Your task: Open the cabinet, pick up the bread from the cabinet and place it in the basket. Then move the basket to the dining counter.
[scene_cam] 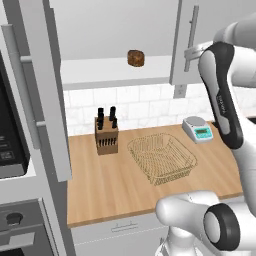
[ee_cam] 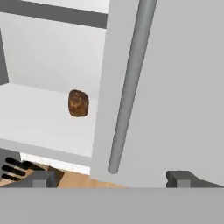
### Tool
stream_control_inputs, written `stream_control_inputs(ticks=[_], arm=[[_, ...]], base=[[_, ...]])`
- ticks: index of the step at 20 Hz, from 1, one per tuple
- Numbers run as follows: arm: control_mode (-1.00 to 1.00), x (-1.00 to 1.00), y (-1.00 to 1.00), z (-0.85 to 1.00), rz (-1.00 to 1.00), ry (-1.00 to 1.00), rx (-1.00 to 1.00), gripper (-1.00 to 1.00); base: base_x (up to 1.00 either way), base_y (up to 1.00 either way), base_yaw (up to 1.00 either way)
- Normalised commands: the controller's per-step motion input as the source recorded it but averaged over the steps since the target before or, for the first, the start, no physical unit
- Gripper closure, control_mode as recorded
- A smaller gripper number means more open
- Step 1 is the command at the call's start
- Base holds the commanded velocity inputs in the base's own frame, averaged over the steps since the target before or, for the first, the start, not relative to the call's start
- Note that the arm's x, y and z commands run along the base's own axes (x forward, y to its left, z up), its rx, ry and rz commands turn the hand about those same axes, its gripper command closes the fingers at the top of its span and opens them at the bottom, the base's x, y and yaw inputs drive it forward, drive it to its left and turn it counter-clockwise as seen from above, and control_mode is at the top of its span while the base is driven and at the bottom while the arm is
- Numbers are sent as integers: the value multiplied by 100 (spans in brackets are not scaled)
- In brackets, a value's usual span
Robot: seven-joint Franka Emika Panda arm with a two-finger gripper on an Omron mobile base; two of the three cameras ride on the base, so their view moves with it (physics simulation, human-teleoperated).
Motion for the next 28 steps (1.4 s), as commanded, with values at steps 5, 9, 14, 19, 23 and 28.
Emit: stream_control_inputs(ticks=[5, 9, 14, 19, 23, 28], arm=[[-100, 40, -6, 0, 1, 0, 2, -100], [-100, 40, 0, 0, 0, 0, 0, -100], [-100, 43, 0, 0, 0, 0, 0, -100], [-100, 44, 0, -5, 0, 0, 0, -100], [-100, 49, 0, -14, 0, 0, 0, -100], [-100, 79, 3, -51, 0, -1, 0, 100]], base=[[0, 0, 0], [0, 0, 0], [0, 0, 0], [0, 0, 0], [0, 0, 0], [0, 0, 0]])
